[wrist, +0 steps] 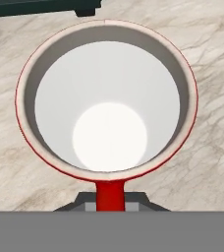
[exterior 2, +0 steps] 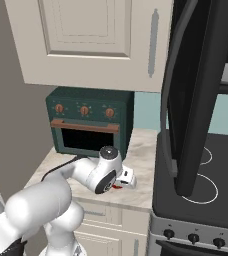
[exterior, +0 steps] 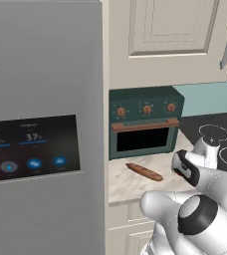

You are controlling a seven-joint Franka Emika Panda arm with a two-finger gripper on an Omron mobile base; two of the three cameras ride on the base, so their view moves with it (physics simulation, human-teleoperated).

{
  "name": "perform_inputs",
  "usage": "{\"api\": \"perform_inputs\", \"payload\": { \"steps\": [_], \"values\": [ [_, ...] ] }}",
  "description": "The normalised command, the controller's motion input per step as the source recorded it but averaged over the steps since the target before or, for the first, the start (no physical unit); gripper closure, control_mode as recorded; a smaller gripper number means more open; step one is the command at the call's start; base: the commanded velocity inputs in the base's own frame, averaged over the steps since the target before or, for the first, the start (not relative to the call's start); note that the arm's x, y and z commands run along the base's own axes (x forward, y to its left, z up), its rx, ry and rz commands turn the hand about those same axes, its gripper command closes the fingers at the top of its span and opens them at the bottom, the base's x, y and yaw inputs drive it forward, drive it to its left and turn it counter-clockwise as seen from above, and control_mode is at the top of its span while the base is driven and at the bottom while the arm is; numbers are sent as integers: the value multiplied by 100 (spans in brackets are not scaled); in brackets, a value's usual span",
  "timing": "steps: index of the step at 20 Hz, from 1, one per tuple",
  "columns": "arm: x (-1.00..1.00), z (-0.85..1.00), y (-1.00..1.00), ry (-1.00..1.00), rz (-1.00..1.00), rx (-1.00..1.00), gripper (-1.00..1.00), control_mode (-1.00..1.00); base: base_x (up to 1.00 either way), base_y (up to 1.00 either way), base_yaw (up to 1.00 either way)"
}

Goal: Pick the mug from the counter and place it inside the microwave. Then close the microwave.

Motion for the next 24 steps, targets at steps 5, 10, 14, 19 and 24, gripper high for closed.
{"api": "perform_inputs", "payload": {
  "steps": [5,10,14,19,24],
  "values": [
    [-2,3,0,0,0,0,100,-100,0,0,0],
    [-49,62,5,0,0,0,100,-100,0,0,0],
    [-55,84,27,-1,0,0,100,-100,0,0,0],
    [-36,61,56,0,0,0,100,-100,0,0,0],
    [-11,30,73,0,0,0,100,-100,0,0,0]
  ]
}}
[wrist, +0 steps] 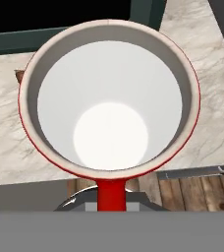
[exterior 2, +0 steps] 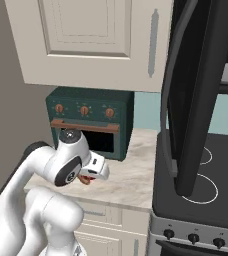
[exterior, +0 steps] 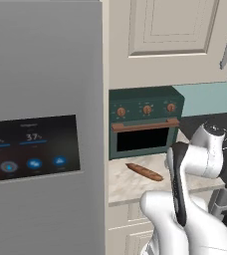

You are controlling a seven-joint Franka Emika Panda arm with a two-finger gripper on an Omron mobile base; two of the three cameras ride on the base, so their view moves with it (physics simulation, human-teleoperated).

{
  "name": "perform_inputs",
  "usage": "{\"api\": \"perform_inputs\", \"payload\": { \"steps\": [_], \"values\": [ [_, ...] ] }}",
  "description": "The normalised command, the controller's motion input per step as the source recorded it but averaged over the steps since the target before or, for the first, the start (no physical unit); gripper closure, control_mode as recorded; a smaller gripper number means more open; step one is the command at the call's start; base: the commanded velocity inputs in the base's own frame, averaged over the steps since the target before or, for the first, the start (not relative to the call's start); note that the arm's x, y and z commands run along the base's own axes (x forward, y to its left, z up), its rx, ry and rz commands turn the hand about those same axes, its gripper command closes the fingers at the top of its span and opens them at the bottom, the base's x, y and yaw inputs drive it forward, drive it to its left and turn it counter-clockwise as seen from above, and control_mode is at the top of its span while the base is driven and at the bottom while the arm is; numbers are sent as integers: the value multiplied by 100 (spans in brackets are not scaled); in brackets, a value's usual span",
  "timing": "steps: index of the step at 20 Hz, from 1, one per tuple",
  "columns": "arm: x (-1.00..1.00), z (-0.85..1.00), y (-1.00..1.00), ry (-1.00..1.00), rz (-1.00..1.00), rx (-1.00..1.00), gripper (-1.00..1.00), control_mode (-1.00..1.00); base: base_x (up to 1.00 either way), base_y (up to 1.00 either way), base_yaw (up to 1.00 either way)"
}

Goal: Pick the mug from the counter and place it inside the microwave. Then close the microwave.

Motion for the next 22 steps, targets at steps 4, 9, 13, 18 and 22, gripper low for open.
{"api": "perform_inputs", "payload": {
  "steps": [4,9,13,18,22],
  "values": [
    [0,39,54,0,0,0,100,-100,0,0,0],
    [0,44,47,0,0,0,100,-100,0,0,0],
    [-11,40,21,0,0,0,100,-100,0,0,0],
    [-18,28,18,-4,0,1,100,-100,0,0,0],
    [-23,16,7,-6,0,1,100,-100,0,0,0]
  ]
}}
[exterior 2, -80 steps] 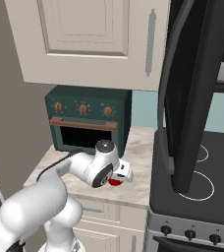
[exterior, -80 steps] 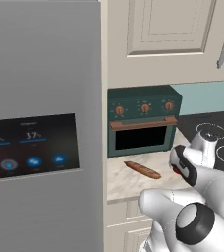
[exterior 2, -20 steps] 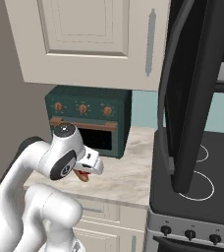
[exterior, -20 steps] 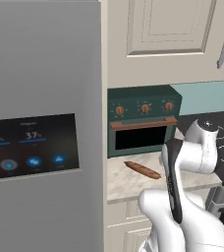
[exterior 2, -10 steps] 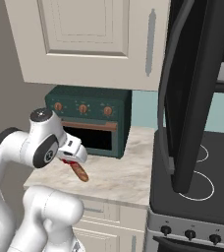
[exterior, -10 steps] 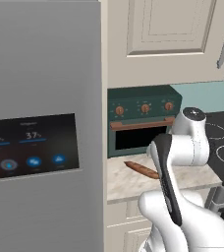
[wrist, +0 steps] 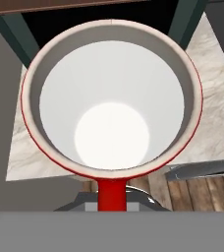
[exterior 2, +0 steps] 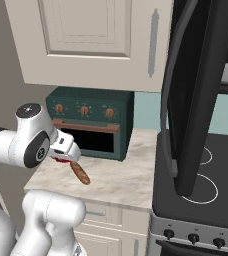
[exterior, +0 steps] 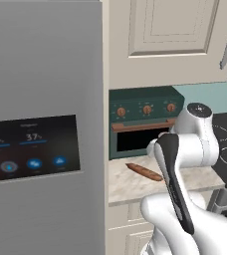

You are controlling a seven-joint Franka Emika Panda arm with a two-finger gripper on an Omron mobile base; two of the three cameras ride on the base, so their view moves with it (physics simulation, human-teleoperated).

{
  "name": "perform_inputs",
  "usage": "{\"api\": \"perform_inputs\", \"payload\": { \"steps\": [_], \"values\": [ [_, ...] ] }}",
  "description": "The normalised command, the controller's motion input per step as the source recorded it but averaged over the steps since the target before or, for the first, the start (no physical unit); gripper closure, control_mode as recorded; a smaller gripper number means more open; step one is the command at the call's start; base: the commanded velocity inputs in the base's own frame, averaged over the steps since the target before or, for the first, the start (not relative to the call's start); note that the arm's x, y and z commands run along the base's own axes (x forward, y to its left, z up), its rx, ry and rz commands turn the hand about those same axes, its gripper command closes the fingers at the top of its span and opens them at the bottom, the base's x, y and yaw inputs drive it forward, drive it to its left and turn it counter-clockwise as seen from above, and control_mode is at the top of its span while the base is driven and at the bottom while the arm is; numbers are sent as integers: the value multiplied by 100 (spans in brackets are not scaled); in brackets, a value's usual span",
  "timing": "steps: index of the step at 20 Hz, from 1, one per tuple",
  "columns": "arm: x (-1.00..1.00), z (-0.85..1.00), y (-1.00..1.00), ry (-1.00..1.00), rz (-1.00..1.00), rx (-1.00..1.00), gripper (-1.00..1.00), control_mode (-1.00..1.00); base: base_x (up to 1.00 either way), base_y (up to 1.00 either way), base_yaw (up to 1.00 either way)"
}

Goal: Pick the mug from the counter and place it inside the microwave. Then close the microwave.

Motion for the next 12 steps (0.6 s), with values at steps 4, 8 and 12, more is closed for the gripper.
{"api": "perform_inputs", "payload": {
  "steps": [4,8,12],
  "values": [
    [-3,0,0,0,0,0,100,-100,0,0,0],
    [0,0,0,0,0,0,100,-100,0,0,0],
    [0,0,0,0,0,0,100,-100,0,0,0]
  ]
}}
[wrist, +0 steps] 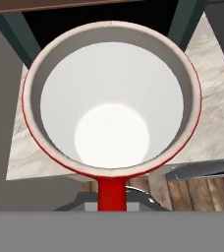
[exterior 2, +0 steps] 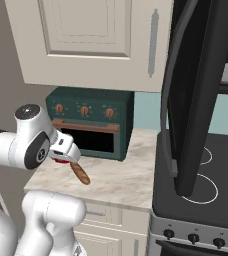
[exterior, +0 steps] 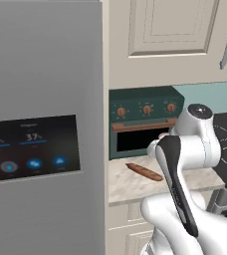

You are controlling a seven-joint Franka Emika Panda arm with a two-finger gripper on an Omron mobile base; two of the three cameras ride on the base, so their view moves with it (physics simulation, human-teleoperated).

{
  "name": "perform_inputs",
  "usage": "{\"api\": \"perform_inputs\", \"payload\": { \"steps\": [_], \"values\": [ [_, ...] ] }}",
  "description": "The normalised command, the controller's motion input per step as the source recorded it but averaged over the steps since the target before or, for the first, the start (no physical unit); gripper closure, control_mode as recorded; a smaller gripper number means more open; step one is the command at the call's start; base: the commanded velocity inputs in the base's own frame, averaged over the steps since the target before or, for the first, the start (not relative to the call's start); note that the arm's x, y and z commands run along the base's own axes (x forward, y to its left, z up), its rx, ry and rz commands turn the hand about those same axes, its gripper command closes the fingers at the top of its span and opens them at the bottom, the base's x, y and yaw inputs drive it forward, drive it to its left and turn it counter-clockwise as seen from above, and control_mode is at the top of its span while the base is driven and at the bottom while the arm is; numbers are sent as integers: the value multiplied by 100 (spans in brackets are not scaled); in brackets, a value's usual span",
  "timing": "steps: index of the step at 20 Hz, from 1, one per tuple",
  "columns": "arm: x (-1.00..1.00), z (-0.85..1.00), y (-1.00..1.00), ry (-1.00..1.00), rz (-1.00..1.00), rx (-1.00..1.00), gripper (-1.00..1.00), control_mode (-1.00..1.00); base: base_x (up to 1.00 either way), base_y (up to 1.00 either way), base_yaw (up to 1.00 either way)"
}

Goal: Pick the mug from the counter and place it inside the microwave. Then close the microwave.

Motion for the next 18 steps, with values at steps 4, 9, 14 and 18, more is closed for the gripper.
{"api": "perform_inputs", "payload": {
  "steps": [4,9,14,18],
  "values": [
    [0,0,0,0,0,0,100,100,-8,0,0],
    [0,0,0,0,0,0,100,100,-40,0,-1],
    [0,0,0,0,0,0,100,100,-37,5,-9],
    [0,0,0,0,0,0,100,100,-42,6,-16]
  ]
}}
